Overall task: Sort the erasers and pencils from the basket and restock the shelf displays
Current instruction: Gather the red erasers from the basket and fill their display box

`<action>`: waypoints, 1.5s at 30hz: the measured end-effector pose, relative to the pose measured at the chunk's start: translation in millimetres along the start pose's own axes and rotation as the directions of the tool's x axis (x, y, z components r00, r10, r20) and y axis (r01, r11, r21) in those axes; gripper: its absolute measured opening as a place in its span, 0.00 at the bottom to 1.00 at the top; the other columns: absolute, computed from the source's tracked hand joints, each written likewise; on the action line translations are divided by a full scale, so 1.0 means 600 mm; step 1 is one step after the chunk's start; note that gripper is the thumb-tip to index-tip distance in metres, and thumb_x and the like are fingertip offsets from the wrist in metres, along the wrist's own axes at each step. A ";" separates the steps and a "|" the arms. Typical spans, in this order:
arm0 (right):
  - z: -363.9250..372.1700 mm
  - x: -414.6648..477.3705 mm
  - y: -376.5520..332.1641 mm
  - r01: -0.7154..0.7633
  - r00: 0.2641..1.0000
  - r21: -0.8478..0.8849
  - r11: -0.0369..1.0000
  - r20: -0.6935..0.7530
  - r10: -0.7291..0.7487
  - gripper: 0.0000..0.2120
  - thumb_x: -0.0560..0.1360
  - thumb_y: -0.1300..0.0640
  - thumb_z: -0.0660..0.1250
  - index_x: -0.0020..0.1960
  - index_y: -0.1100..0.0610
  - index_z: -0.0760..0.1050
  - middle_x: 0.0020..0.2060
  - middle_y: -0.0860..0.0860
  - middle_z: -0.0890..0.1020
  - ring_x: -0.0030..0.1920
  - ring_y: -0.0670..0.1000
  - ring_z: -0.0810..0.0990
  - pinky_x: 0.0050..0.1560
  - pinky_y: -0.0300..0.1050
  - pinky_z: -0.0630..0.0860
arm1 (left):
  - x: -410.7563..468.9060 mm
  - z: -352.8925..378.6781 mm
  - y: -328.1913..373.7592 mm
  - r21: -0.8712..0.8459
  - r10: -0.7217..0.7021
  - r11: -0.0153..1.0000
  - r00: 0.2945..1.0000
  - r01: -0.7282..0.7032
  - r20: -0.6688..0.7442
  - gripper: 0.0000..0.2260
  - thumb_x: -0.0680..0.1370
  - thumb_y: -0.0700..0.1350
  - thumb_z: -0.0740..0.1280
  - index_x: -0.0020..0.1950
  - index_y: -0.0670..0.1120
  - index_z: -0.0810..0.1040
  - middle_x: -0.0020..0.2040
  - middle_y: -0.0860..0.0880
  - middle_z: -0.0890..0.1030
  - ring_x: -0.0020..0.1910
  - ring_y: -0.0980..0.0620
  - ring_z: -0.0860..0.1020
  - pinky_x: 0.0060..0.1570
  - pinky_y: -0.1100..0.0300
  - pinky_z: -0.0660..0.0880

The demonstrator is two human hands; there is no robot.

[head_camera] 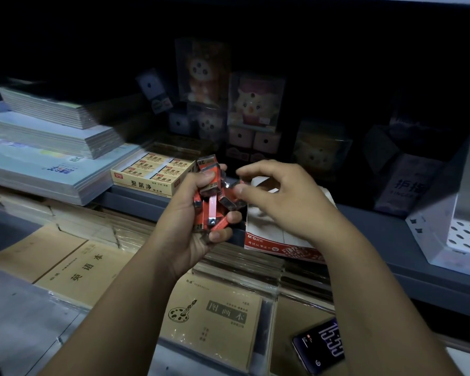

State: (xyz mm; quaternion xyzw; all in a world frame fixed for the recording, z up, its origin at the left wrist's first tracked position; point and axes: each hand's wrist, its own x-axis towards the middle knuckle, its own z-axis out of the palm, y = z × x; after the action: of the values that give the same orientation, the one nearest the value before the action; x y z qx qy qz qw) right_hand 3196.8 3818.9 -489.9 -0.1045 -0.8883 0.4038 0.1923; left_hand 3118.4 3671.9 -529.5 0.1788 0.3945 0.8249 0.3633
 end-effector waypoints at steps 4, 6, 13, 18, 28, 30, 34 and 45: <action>0.002 -0.005 -0.007 -0.028 0.998 0.016 0.999 0.057 0.027 0.17 0.74 0.49 0.76 0.61 0.47 0.81 0.47 0.50 0.85 0.46 0.49 0.84 0.52 0.50 0.81 | -0.001 0.000 0.001 0.006 0.006 1.000 1.000 -0.006 0.001 0.15 0.77 0.51 0.65 0.62 0.49 0.77 0.42 0.44 0.80 0.31 0.50 0.73 0.19 0.66 0.64; 0.001 -0.003 -0.007 -0.034 0.998 0.042 0.999 0.050 0.032 0.16 0.73 0.52 0.77 0.60 0.47 0.81 0.45 0.54 0.85 0.45 0.52 0.84 0.48 0.53 0.82 | -0.001 0.000 0.001 0.008 0.008 1.000 1.000 -0.008 -0.007 0.15 0.77 0.51 0.65 0.62 0.49 0.77 0.41 0.44 0.80 0.31 0.50 0.73 0.19 0.67 0.64; 0.004 0.001 -0.008 -0.065 0.985 0.330 0.942 -0.128 0.113 0.12 0.73 0.66 0.75 0.52 0.53 0.83 0.43 0.53 0.84 0.39 0.48 0.83 0.39 0.41 0.82 | 0.002 0.000 0.000 -0.050 -0.002 0.999 0.999 0.000 -0.035 0.14 0.78 0.51 0.66 0.62 0.50 0.75 0.43 0.42 0.81 0.32 0.50 0.73 0.19 0.67 0.63; -0.015 0.005 0.003 -0.038 0.945 0.409 0.912 -0.283 0.166 0.08 0.73 0.67 0.75 0.47 0.56 0.83 0.43 0.56 0.85 0.42 0.53 0.86 0.44 0.48 0.85 | 0.003 -0.001 0.000 -0.083 -0.019 0.996 0.999 0.016 -0.028 0.13 0.78 0.51 0.65 0.62 0.51 0.74 0.46 0.41 0.81 0.33 0.50 0.73 0.20 0.67 0.63; -0.022 0.006 0.052 -0.146 0.956 -0.201 0.969 -0.282 0.086 0.09 0.71 0.60 0.79 0.40 0.51 0.80 0.39 0.45 0.82 0.41 0.43 0.80 0.38 0.35 0.76 | 0.004 -0.001 0.000 -0.095 -0.030 0.995 0.999 0.027 -0.022 0.13 0.78 0.51 0.66 0.61 0.50 0.75 0.48 0.41 0.81 0.33 0.50 0.74 0.20 0.66 0.65; -0.021 0.006 0.052 -0.156 0.965 -0.265 0.951 -0.248 0.089 0.09 0.71 0.62 0.77 0.39 0.51 0.81 0.40 0.45 0.82 0.41 0.42 0.80 0.36 0.30 0.72 | 0.004 -0.002 0.000 -0.096 -0.028 0.995 0.999 0.026 -0.019 0.12 0.78 0.51 0.65 0.61 0.51 0.75 0.48 0.41 0.81 0.33 0.50 0.74 0.20 0.66 0.65; -0.016 0.008 0.056 -0.186 0.971 -0.320 0.929 -0.202 0.125 0.10 0.73 0.63 0.76 0.38 0.49 0.84 0.41 0.43 0.82 0.43 0.43 0.80 0.38 0.29 0.72 | 0.002 -0.002 0.000 -0.092 -0.027 0.995 1.000 0.026 -0.012 0.13 0.78 0.51 0.65 0.61 0.51 0.75 0.48 0.41 0.80 0.33 0.50 0.73 0.20 0.66 0.65; -0.021 0.005 0.033 -0.034 0.992 -0.288 0.957 -0.128 -0.003 0.08 0.77 0.58 0.72 0.51 0.47 0.85 0.47 0.42 0.80 0.48 0.42 0.80 0.50 0.40 0.77 | 0.004 -0.003 0.001 -0.080 -0.024 0.997 0.999 0.022 -0.024 0.12 0.79 0.52 0.65 0.62 0.51 0.74 0.48 0.41 0.80 0.32 0.50 0.73 0.20 0.66 0.64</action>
State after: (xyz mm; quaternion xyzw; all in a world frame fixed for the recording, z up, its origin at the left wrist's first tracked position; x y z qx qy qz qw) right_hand 3200.2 3841.2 -496.5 -0.1639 -0.9229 0.2635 0.2280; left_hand 3115.7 3672.6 -530.3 0.1492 0.3677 0.8380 0.3745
